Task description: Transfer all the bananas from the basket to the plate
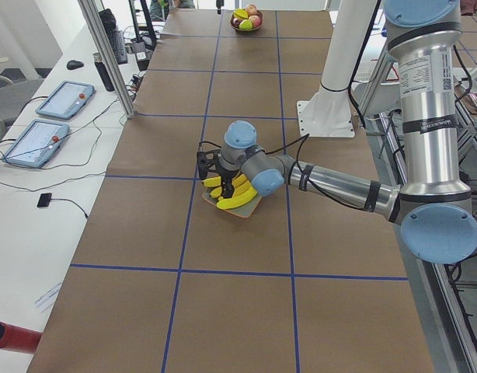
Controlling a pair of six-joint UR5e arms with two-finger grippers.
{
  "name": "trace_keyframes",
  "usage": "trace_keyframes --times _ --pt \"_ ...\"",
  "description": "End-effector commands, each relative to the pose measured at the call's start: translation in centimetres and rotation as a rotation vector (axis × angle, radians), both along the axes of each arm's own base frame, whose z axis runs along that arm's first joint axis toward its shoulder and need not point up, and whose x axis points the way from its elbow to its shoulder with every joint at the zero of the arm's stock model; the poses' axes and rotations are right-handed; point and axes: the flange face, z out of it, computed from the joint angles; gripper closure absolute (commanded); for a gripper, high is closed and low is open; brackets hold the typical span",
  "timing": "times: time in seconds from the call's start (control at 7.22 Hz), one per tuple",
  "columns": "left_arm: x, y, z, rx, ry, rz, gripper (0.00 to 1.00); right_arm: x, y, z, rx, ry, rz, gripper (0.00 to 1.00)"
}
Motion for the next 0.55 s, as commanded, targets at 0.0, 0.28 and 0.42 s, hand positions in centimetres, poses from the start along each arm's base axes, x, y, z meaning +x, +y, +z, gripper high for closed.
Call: trace_keyframes --times 0.0,0.28,0.42 --pt "-5.0 -1.3 5.2 0.189 -0.110 0.160 0.00 5.3 1.9 4.0 0.031 -0.050 -0.052 0.00" --pt "-6.5 -4.1 4.2 0.145 -0.127 0.228 0.00 6.1 4.2 7.6 0.044 -0.048 -0.133 0.00" --pt "-6.4 -5.8 3.7 0.147 -0.159 0.284 0.00 6.1 4.9 9.1 0.012 -0.049 -0.131 0.00"
